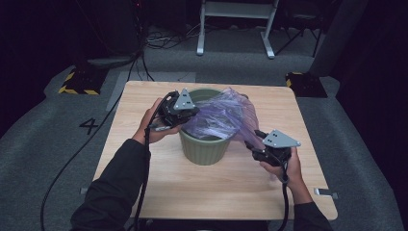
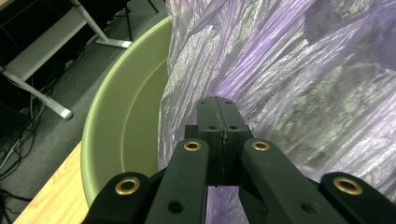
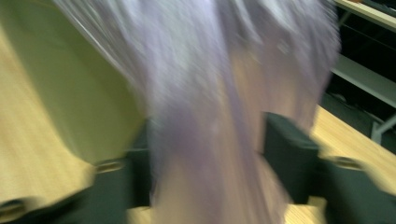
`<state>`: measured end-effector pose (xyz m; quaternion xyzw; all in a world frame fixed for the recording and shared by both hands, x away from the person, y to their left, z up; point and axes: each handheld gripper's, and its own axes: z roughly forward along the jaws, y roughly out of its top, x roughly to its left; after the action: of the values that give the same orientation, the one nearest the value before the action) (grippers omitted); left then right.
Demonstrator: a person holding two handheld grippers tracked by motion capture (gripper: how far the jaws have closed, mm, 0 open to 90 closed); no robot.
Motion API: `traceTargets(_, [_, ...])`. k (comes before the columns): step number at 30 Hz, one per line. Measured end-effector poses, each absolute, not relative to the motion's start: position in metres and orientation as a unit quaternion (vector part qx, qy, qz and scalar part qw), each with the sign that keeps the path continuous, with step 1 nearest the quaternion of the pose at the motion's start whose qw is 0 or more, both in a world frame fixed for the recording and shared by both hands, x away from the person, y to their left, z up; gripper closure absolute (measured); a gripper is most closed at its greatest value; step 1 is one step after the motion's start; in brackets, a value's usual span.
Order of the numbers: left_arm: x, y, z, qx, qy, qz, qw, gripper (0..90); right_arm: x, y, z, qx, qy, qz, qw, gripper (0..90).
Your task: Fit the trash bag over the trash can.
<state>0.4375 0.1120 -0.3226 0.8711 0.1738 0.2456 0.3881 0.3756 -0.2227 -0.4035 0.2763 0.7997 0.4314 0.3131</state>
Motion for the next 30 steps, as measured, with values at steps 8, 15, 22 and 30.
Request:
traceTargets(8, [0.440, 0.113, -0.324, 0.864, 0.186, 0.242, 0.401, 77.6, 0.371, -0.237, -0.390, 0.274, 0.763, 0.481, 0.334, 89.3])
traceTargets(15, [0.439, 0.114, -0.320, 0.851, 0.203, 0.240, 0.420, 56.9, 0.365, -0.244, -0.362, 0.277, 0.733, 0.494, 0.377, 89.2])
traceTargets(22, [0.432, 0.115, -0.308, 0.826, 0.207, 0.212, 0.479, 35.3, 0.363, -0.231, -0.347, 0.253, 0.739, 0.477, 0.403, 89.0])
traceTargets(30, [0.411, 0.091, -0.297, 0.830, 0.155, 0.201, 0.497, 26.6, 0.359, -0.203, -0.332, 0.208, 0.754, 0.461, 0.418, 87.3])
